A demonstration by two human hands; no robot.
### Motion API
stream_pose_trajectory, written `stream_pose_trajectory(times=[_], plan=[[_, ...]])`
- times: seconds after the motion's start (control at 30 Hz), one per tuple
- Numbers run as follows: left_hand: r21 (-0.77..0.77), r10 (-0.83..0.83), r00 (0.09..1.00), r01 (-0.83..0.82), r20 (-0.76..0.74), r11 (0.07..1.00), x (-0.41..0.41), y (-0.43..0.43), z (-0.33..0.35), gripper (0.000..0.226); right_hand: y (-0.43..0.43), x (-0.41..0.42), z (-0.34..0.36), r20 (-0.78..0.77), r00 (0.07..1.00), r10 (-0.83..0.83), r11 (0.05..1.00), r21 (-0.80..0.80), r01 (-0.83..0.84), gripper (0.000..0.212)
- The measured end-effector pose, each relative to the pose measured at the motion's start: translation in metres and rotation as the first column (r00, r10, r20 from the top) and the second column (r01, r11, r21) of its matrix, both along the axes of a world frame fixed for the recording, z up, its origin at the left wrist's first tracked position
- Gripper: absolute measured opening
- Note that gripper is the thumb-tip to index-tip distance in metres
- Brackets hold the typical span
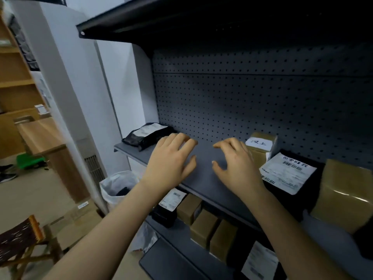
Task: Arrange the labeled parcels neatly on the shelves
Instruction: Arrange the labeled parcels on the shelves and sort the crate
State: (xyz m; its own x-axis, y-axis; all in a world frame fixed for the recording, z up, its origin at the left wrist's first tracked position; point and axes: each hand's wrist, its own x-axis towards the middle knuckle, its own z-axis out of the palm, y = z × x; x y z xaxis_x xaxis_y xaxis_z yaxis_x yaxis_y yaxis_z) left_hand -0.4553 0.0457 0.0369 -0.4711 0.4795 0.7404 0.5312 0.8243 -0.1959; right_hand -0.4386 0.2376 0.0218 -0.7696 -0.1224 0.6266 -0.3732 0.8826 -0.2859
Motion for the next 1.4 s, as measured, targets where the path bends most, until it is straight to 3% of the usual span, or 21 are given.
stream_pose_trajectory(times=[0.27, 0.47, 0.57, 0.67, 0.77, 0.83, 0.93, 1.03, 1.17, 1.4], plan=[[-0.036, -0.311, 0.949, 0.313, 0.061, 0.949, -0.091, 0.05, -0.004, 0.025, 0.038, -0.029, 0.005, 0.09, 0.939, -0.332, 0.94, -0.052, 0.337, 0.041], [-0.04, -0.507, 0.852, 0.515, 0.133, 0.856, -0.139, 0.085, -0.007, 0.03, 0.054, -0.033, 0.001, 0.208, 0.793, -0.573, 0.795, -0.097, 0.599, 0.052], [-0.007, -0.545, 0.794, 0.567, 0.27, 0.823, -0.153, 0.099, -0.012, 0.037, 0.059, -0.032, -0.002, 0.313, 0.724, -0.614, 0.745, -0.073, 0.663, 0.064], [0.028, -0.502, 0.72, 0.559, 0.479, 0.829, -0.165, 0.111, -0.025, 0.057, 0.061, -0.032, -0.005, 0.432, 0.656, -0.618, 0.724, -0.013, 0.69, 0.083], [0.094, -0.46, 0.635, 0.523, 0.62, 0.847, -0.168, 0.121, -0.038, 0.074, 0.065, -0.037, -0.009, 0.513, 0.609, -0.606, 0.702, -0.016, 0.712, 0.073], [0.152, -0.438, 0.548, 0.488, 0.713, 0.859, -0.172, 0.126, -0.047, 0.079, 0.07, -0.042, -0.011, 0.518, 0.61, -0.6, 0.706, -0.016, 0.708, 0.057], [0.296, -0.483, 0.385, 0.45, 0.787, 0.842, -0.177, 0.131, -0.058, 0.079, 0.074, -0.048, -0.013, 0.51, 0.642, -0.573, 0.732, -0.033, 0.68, 0.052], [0.416, -0.554, 0.311, 0.412, 0.772, 0.811, -0.175, 0.13, -0.062, 0.071, 0.072, -0.053, -0.015, 0.456, 0.69, -0.562, 0.754, -0.059, 0.654, 0.043], [0.519, -0.632, 0.33, 0.371, 0.701, 0.77, -0.172, 0.114, -0.057, 0.069, 0.056, -0.056, -0.013, 0.38, 0.763, -0.523, 0.777, -0.157, 0.61, 0.045], [0.535, -0.62, 0.482, 0.319, 0.619, 0.782, -0.168, 0.047, -0.049, 0.071, 0.004, -0.064, -0.016, 0.307, 0.874, -0.377, 0.828, -0.312, 0.466, 0.058]])
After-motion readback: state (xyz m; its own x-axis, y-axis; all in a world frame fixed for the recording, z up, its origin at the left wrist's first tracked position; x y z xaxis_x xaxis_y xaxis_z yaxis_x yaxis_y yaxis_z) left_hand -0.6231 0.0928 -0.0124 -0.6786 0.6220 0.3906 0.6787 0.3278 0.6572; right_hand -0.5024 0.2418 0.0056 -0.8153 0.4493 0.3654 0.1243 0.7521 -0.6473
